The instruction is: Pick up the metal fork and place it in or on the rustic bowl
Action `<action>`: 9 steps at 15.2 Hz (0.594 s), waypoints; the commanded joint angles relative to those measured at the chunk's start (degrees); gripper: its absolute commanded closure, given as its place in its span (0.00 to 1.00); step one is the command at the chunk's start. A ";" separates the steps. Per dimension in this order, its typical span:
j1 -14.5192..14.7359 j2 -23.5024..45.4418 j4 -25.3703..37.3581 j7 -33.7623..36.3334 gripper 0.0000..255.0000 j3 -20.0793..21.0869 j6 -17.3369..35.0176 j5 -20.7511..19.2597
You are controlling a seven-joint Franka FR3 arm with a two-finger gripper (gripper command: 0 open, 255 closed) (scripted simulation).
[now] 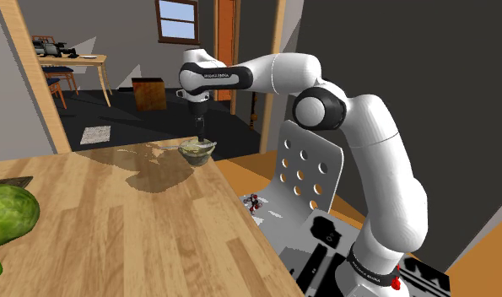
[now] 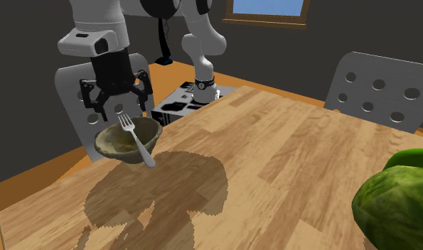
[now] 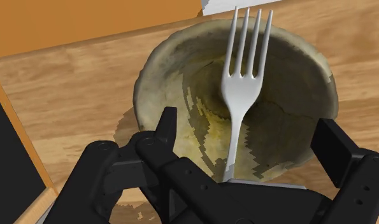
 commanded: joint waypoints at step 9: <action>0.46 1.09 6.45 -0.02 0.00 0.03 -5.43 -0.02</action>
